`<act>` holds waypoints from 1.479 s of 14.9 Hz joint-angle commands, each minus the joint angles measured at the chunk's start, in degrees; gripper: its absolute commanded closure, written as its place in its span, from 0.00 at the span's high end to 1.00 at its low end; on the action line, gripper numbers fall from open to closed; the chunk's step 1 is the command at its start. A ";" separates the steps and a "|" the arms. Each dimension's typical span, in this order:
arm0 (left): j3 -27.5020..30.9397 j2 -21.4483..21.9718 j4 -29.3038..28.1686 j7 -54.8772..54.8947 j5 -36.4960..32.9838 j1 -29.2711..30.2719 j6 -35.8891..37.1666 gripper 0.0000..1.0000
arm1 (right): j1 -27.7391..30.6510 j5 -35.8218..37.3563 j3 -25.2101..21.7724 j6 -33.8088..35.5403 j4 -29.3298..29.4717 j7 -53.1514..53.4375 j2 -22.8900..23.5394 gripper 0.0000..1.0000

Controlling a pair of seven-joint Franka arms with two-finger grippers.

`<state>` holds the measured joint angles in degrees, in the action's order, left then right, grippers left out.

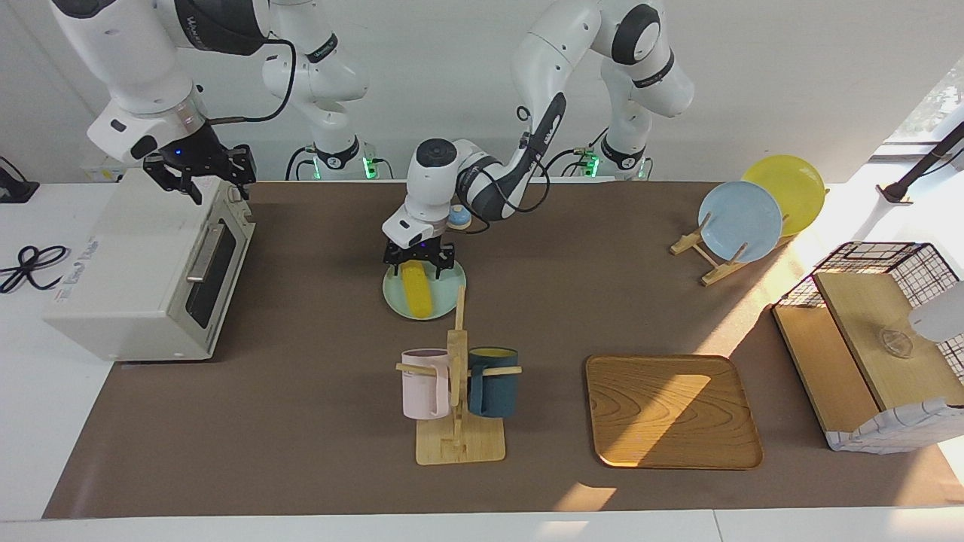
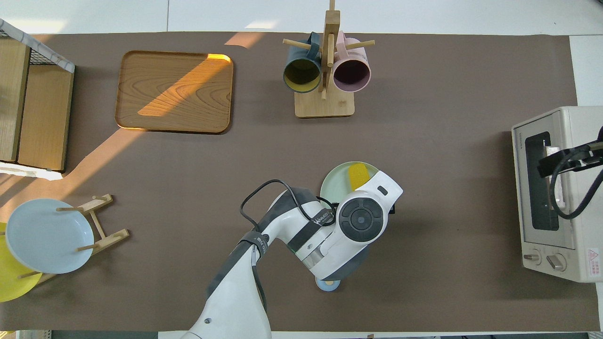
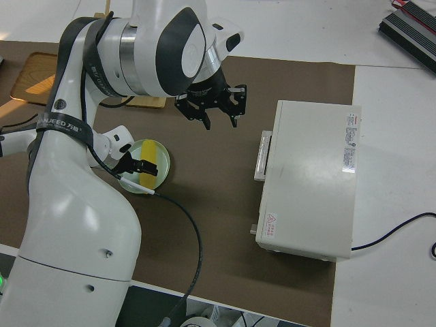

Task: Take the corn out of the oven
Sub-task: 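Lift the yellow corn off the plate with the left gripper, then carry the corn to the wooden tray and release it with the left gripper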

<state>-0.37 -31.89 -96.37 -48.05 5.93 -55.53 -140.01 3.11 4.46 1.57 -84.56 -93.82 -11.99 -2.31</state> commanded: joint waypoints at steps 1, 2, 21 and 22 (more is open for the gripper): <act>1.33 -0.54 0.39 -0.99 -1.01 -1.42 -0.61 1.00 | -0.04 -0.95 0.36 -1.48 0.75 -0.32 0.99 1.00; 1.33 -0.54 0.30 -1.08 -1.01 -1.42 -0.70 1.00 | -0.04 -1.12 0.36 -1.39 0.75 0.47 0.99 1.00; 1.33 12.73 0.56 22.44 -0.83 22.63 20.40 0.00 | -1.44 -4.99 -2.89 7.31 4.70 2.50 3.10 1.00; 1.33 12.47 1.00 24.65 -0.75 25.36 20.39 0.00 | -1.36 -4.99 -2.89 7.13 4.62 2.67 3.02 1.00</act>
<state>1.79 -19.29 -94.90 -27.60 5.75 -34.70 -119.75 1.89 0.77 -0.84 -78.55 -90.01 -10.58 0.31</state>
